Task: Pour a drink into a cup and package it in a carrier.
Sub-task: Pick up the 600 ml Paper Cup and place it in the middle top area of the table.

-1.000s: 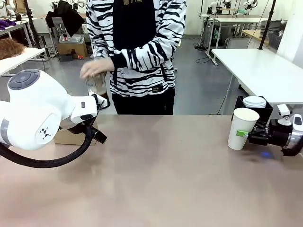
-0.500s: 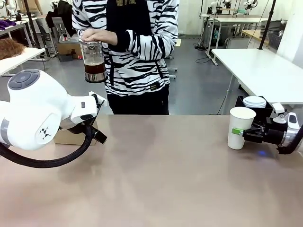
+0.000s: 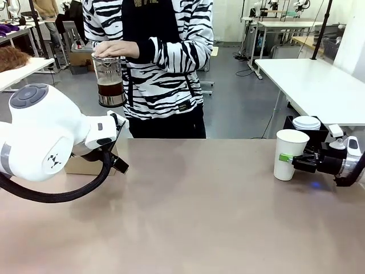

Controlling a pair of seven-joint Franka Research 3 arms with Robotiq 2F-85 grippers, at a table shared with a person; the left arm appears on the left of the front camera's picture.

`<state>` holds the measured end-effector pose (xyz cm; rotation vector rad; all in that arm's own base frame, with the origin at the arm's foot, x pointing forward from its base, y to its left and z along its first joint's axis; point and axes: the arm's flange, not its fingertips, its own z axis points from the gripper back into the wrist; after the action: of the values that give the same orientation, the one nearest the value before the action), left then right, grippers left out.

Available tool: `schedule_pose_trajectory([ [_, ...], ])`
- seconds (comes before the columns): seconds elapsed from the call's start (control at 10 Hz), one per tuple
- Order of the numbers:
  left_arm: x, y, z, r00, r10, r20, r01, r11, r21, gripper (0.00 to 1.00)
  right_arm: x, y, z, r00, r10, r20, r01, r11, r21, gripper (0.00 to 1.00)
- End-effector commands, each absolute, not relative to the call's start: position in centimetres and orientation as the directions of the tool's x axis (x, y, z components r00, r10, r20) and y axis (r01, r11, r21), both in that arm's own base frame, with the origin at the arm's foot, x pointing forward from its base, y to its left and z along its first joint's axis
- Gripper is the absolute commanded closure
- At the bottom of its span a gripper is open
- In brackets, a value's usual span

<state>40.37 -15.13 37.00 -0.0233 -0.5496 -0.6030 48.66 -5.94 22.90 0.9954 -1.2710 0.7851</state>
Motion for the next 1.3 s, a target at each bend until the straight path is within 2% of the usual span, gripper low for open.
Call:
schedule_pose_trajectory([
  [0.0,40.3,-15.2,37.0,0.684,-0.533,0.498,0.545,0.827,0.135,0.00,47.9,-5.6,24.9,0.118,-0.087,0.989,-0.896,0.420,0.144,0.20],
  [0.3,40.3,-15.2,37.0,0.684,-0.533,0.498,0.545,0.827,0.135,0.00,48.8,-2.1,32.0,0.110,-0.139,0.984,-0.876,0.455,0.162,0.20],
  [0.6,40.3,-15.2,37.0,0.684,-0.533,0.498,0.545,0.827,0.135,0.00,55.1,5.5,34.9,0.175,-0.140,0.975,-0.882,0.418,0.218,0.20],
  [1.0,40.3,-15.2,37.0,0.684,-0.533,0.498,0.545,0.827,0.135,0.00,63.9,15.4,31.4,0.196,-0.105,0.975,-0.881,0.417,0.222,0.20],
  [1.2,40.3,-15.2,37.0,0.684,-0.533,0.498,0.545,0.827,0.135,0.00,66.2,17.6,27.9,0.174,-0.100,0.980,-0.879,0.433,0.200,0.20],
])
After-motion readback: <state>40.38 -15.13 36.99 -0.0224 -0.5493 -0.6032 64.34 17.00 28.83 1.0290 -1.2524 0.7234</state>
